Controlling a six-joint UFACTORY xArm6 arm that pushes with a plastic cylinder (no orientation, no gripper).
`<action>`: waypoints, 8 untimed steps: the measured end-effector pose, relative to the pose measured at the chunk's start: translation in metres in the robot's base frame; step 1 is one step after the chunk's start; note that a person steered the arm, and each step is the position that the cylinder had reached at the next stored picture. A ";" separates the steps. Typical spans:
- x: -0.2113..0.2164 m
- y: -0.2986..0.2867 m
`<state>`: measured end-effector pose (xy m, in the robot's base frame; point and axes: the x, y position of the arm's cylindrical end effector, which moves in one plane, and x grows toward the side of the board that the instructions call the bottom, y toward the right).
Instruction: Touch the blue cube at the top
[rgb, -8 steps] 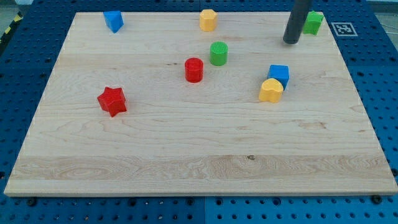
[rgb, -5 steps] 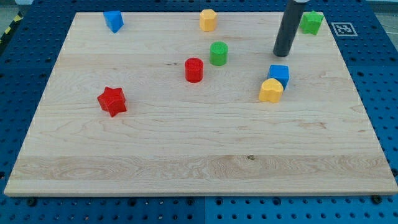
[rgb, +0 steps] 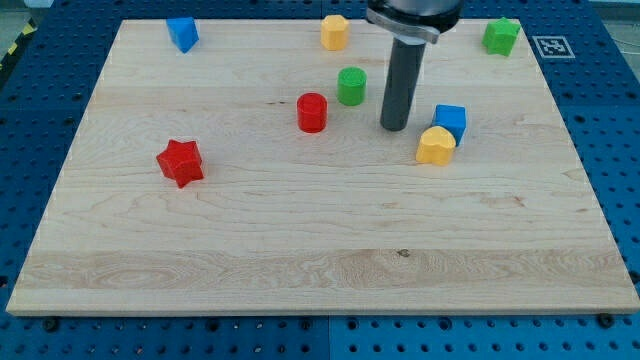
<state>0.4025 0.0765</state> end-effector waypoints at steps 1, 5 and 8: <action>0.016 -0.013; 0.053 -0.013; 0.090 -0.029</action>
